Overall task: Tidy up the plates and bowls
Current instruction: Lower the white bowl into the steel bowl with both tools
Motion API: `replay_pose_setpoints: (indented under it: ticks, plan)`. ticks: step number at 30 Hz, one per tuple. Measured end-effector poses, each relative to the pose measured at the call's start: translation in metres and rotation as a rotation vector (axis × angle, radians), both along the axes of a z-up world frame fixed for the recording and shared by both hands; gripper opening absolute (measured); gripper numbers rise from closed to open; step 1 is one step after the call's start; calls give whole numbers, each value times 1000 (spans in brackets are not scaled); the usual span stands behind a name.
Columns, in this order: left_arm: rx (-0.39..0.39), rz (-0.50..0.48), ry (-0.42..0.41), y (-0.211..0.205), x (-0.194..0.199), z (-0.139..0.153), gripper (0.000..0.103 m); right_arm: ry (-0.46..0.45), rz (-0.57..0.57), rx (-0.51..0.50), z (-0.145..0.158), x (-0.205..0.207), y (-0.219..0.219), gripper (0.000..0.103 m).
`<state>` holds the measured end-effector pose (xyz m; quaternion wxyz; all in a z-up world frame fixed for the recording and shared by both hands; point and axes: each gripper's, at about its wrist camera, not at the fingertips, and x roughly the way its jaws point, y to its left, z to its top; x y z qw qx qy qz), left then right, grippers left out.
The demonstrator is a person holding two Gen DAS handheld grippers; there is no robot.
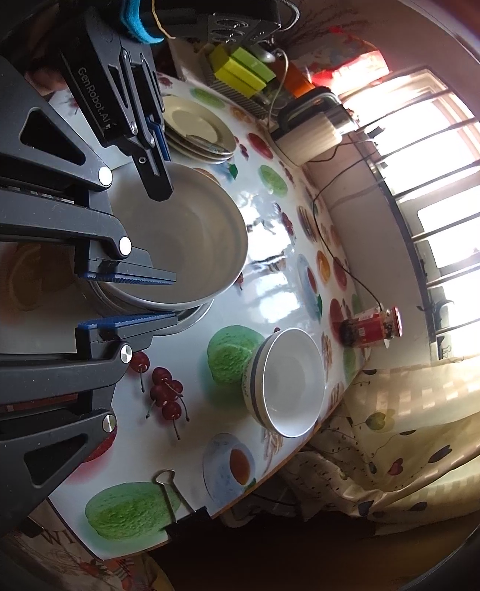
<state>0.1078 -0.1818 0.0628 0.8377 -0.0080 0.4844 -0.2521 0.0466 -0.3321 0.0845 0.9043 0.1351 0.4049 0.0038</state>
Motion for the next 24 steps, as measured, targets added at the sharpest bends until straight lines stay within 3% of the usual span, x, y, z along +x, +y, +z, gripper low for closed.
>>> replay_pose_setpoints:
  ticks: [24]
  plan:
    - [-4,10,28,-1,4,-8,19,22,-6,1,-9,4,2,18]
